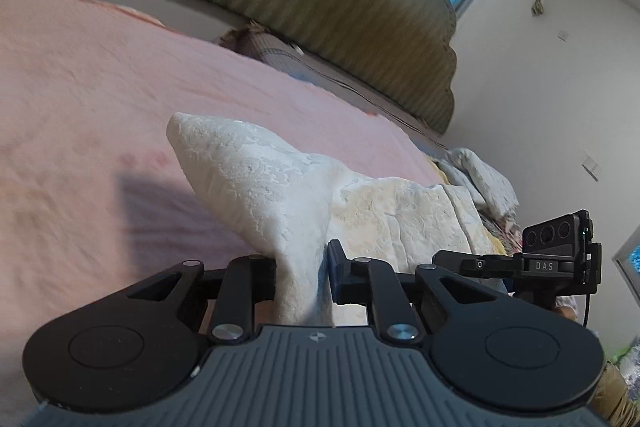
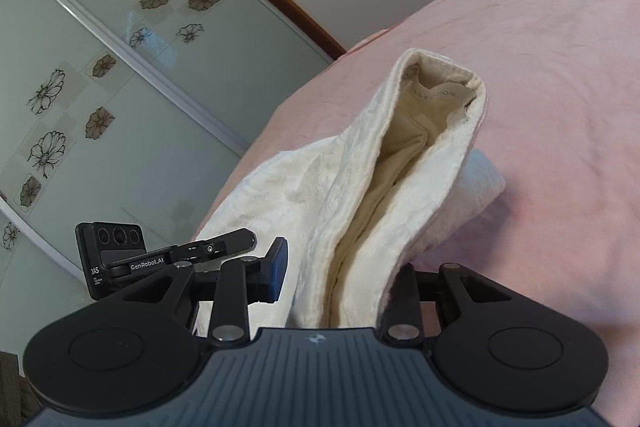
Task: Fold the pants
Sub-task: 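Close the left gripper on the pants end while the right gripper grasps beside it, then fold the held end over the pants and open both grippers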
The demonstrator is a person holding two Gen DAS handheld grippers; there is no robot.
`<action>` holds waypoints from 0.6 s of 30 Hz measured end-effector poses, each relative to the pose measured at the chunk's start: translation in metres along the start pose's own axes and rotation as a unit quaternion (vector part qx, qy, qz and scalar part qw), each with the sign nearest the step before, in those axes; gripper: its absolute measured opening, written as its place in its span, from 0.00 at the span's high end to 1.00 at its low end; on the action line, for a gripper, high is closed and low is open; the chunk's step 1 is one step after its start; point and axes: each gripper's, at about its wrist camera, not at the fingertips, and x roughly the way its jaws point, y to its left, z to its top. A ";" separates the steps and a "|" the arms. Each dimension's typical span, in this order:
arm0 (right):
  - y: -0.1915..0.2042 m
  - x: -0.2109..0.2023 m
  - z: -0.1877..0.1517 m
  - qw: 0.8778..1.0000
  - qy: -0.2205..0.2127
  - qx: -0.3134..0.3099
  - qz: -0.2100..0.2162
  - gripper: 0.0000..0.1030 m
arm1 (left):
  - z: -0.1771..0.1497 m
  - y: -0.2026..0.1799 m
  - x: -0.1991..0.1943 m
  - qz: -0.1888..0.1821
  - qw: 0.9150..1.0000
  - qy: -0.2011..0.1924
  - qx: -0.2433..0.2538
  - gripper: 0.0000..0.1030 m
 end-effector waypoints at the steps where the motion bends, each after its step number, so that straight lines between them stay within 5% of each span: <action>1: 0.003 0.009 0.005 1.000 0.001 -0.004 0.004 0.69 | 0.005 0.003 -0.003 0.008 1.000 -0.004 0.003 0.77; 10: 0.014 0.082 0.051 1.000 0.016 -0.004 0.025 0.69 | 0.050 0.041 -0.003 0.068 0.998 -0.013 0.008 0.77; 18: -0.003 0.126 0.076 1.000 0.019 0.005 -0.005 0.69 | 0.072 0.076 0.033 0.113 0.993 0.006 -0.009 0.75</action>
